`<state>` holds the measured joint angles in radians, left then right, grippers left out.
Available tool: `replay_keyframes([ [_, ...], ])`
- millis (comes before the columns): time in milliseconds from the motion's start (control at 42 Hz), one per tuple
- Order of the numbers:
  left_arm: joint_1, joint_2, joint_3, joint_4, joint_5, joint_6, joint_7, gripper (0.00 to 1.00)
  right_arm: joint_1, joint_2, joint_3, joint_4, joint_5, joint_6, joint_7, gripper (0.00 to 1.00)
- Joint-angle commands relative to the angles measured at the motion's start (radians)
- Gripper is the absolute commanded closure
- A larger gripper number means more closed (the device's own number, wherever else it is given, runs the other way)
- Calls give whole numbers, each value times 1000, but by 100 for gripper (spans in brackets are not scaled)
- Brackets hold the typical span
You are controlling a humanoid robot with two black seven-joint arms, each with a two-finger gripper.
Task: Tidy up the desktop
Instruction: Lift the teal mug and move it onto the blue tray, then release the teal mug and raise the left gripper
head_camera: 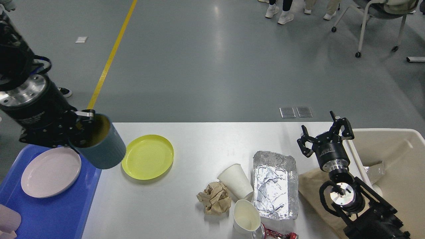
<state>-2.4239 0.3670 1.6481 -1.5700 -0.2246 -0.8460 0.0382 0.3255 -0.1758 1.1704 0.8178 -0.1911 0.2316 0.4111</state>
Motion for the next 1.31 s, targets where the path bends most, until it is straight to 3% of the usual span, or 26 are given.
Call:
replay_keyframes([
  [0, 127, 154, -5, 71, 125, 7, -3, 100, 0, -1, 2, 0, 1, 0, 0, 0],
  [333, 512, 461, -178, 241, 407, 117, -4, 100, 0, -1, 0, 0, -1, 0, 0, 0],
  [476, 716, 492, -290, 381, 442, 122, -27, 100, 0, 1, 0, 0, 1, 0, 0, 0],
  [619, 943, 487, -413, 544, 476, 123, -101, 100, 0, 1, 0, 0, -1, 0, 0, 0],
  [738, 1081, 480, -517, 633, 479, 125, -104, 100, 0, -1, 0, 0, -1, 0, 0, 0],
  [976, 1157, 466, -574, 651, 538, 171, -107, 100, 0, 1, 0, 0, -1, 0, 0, 0],
  [1285, 1166, 464, -574, 650, 539, 196, -107, 100, 0, -1, 0, 0, 1, 0, 0, 0],
])
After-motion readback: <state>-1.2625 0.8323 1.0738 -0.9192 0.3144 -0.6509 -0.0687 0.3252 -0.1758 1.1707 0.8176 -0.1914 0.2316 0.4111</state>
